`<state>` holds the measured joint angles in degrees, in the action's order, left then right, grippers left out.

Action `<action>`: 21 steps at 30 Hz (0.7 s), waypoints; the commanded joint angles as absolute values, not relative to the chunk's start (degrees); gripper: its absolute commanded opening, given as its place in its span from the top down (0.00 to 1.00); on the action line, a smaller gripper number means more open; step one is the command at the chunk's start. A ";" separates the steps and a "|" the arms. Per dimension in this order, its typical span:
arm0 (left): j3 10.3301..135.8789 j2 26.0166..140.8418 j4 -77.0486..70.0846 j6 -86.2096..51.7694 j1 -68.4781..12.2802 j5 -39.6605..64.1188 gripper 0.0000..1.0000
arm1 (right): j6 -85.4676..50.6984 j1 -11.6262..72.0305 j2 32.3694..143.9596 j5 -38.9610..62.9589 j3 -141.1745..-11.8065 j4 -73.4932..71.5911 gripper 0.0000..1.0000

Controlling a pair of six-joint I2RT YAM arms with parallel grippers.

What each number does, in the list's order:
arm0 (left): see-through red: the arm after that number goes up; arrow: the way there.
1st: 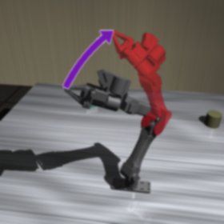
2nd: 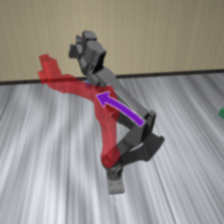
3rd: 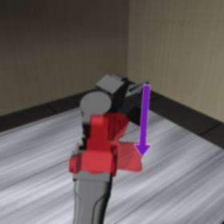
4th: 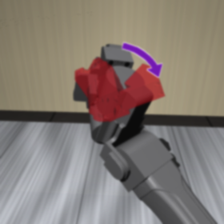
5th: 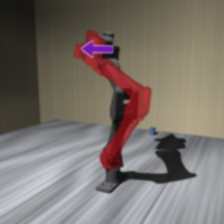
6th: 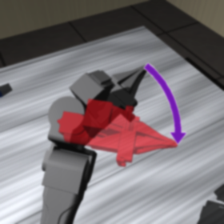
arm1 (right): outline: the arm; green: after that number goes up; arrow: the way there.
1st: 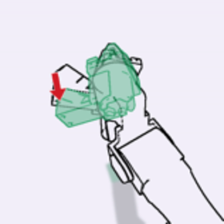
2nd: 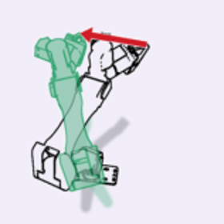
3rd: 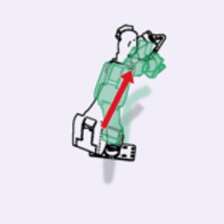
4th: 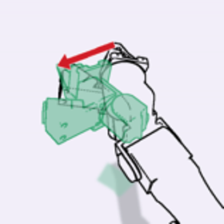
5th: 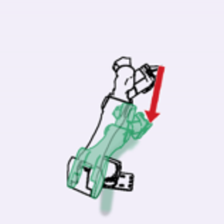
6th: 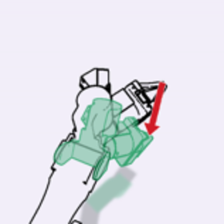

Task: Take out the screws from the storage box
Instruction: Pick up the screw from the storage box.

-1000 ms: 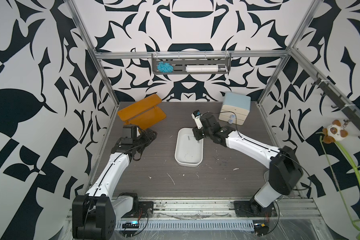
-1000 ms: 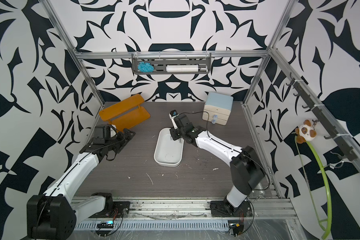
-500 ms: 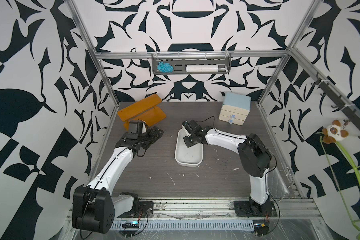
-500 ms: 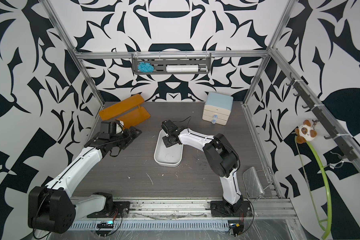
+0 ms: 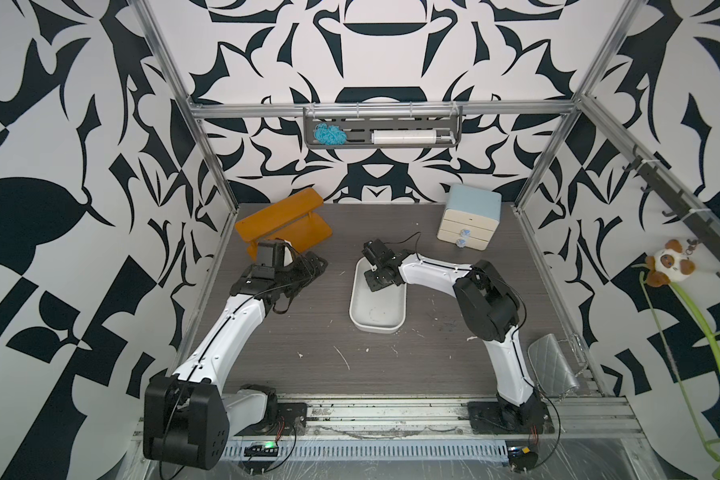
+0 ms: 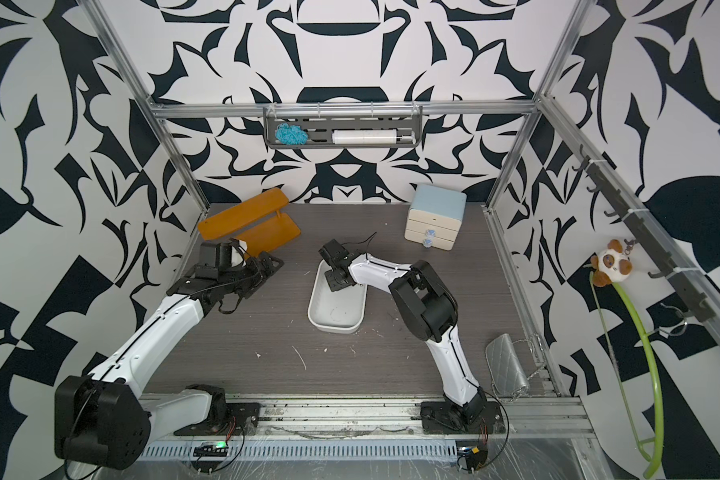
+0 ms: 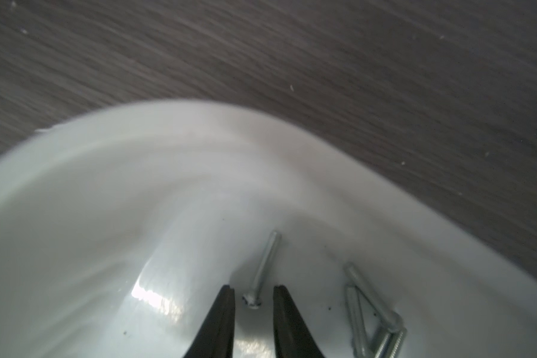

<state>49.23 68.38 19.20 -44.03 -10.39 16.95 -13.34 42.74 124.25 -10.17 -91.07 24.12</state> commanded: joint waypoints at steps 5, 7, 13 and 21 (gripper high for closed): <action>49.62 67.83 20.52 -43.09 -10.50 17.37 0.07 | -14.33 42.10 125.66 -10.72 -94.53 26.58 0.84; 49.67 67.85 20.60 -43.06 -10.49 17.45 0.07 | -14.32 42.14 125.62 -8.68 -94.55 26.67 0.94; 49.66 67.53 20.57 -43.03 -10.47 17.31 0.07 | -13.90 42.10 123.84 -8.53 -93.73 26.65 1.00; 49.79 67.90 20.42 -42.71 -10.55 17.97 0.07 | -13.21 42.10 112.33 -8.34 -87.64 22.81 1.00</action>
